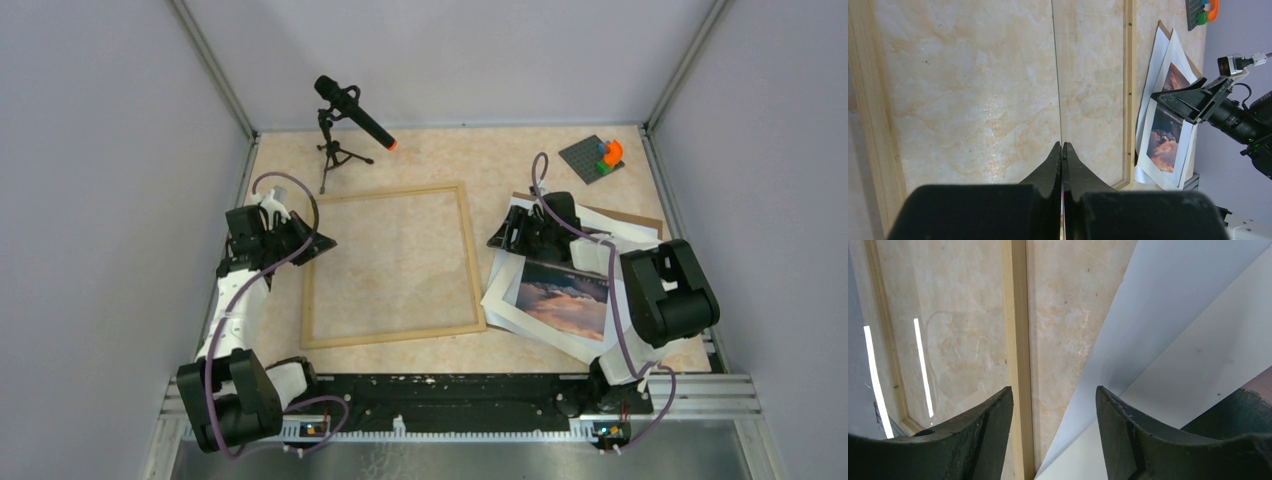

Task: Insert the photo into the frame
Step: Place the photo frame item in the photo frame.

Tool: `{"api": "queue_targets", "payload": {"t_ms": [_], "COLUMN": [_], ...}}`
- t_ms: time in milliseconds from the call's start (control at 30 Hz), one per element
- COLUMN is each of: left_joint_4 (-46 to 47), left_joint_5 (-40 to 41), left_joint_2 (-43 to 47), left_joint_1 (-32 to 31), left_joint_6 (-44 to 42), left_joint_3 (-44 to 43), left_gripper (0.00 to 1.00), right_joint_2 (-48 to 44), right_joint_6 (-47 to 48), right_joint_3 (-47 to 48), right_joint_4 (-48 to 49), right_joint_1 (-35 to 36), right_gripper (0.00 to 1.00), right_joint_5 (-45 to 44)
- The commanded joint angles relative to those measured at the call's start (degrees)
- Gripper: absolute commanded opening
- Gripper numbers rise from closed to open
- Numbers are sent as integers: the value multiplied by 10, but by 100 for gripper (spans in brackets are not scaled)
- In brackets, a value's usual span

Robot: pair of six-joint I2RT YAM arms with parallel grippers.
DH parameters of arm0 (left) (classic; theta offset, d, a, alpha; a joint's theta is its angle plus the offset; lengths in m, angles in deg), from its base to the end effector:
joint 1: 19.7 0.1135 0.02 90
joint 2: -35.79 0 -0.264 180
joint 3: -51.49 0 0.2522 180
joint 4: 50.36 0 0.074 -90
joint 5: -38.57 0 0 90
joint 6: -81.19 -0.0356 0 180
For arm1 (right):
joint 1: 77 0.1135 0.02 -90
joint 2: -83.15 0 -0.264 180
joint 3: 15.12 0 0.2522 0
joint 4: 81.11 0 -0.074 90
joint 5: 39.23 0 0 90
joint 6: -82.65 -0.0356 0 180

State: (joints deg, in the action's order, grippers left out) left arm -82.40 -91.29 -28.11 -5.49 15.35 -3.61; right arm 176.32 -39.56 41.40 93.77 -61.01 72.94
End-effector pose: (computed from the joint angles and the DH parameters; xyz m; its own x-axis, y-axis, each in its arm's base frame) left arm 0.2283 0.0343 0.2457 -0.6937 -0.4997 -0.5187 -0.0025 0.7218 -0.6921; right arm 0.3008 0.1002 0.1553 -0.8220 0.2779 -0.4971 -0.1034 0.7854 0.6102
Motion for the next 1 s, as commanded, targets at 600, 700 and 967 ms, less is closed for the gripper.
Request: {"api": "queue_targets", "payload": {"t_ms": [600, 700, 967], "left_joint_4": [71, 70, 89], "left_joint_5": [-15, -9, -11], "left_joint_2": [-21, -21, -18], "left_joint_1": [2, 2, 2], "left_joint_6": [11, 12, 30], "left_joint_3": [-20, -22, -6], "left_gripper": [0, 0, 0], "right_joint_2": [0, 0, 0], "right_joint_6": [0, -1, -1], "right_joint_3": [-1, -1, -1], "right_joint_4": [28, 27, 28], "right_joint_1": [1, 1, 1], "right_gripper": [61, 61, 61], "right_joint_5": [5, 6, 7]}}
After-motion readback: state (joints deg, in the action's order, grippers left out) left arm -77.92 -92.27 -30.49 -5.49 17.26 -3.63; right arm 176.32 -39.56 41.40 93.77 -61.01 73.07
